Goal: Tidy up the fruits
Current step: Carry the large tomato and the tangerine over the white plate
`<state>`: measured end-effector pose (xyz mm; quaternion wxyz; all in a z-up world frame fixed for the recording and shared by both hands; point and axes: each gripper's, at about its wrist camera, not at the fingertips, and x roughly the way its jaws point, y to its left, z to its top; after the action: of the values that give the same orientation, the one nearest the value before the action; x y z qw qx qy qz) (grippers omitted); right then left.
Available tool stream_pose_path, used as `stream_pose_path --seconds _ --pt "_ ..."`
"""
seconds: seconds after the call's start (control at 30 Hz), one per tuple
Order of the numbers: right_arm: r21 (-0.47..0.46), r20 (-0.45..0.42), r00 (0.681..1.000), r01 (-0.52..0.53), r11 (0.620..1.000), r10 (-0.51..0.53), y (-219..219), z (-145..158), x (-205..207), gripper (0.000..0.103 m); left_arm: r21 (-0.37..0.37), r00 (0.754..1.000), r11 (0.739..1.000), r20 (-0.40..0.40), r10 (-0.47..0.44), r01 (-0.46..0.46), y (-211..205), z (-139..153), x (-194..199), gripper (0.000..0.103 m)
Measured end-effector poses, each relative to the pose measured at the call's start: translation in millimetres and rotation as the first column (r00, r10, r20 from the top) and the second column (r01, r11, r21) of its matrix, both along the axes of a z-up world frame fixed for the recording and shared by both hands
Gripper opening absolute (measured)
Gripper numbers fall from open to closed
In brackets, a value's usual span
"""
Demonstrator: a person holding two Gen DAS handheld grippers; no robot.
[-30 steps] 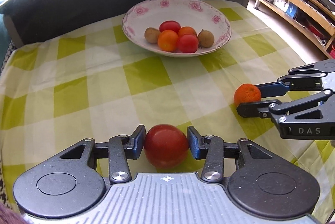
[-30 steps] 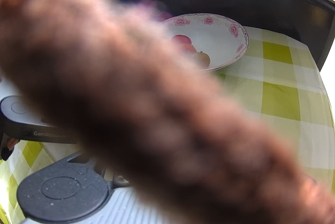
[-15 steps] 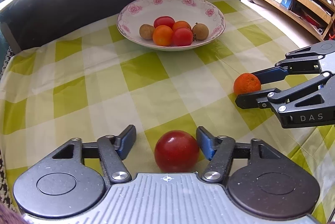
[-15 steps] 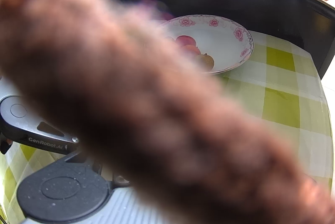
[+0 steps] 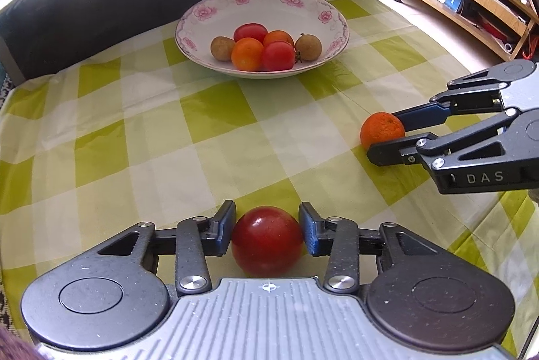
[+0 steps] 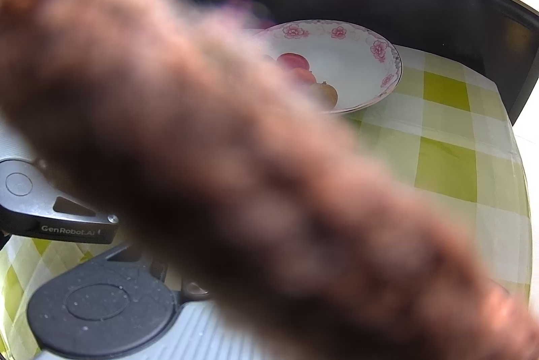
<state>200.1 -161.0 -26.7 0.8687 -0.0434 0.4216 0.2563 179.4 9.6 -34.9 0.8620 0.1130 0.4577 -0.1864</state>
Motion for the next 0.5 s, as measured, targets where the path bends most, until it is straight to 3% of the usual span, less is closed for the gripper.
stream_pose_path --seconds 0.33,0.43,0.5 --pt "0.000 -0.003 1.000 -0.003 1.000 0.003 -0.2 -0.2 0.5 0.039 0.012 1.000 1.000 0.005 -0.005 0.005 3.8 -2.0 -6.0 0.060" --pt "-0.005 0.000 1.000 -0.005 1.000 0.005 0.6 0.0 0.4 0.039 0.011 1.000 1.000 0.001 -0.011 0.011 3.9 -0.7 -7.7 0.051" --pt "-0.012 0.002 1.000 -0.007 1.000 0.007 1.4 0.5 0.4 0.039 0.011 1.000 1.000 -0.003 -0.014 0.014 3.4 0.3 -9.3 0.050"
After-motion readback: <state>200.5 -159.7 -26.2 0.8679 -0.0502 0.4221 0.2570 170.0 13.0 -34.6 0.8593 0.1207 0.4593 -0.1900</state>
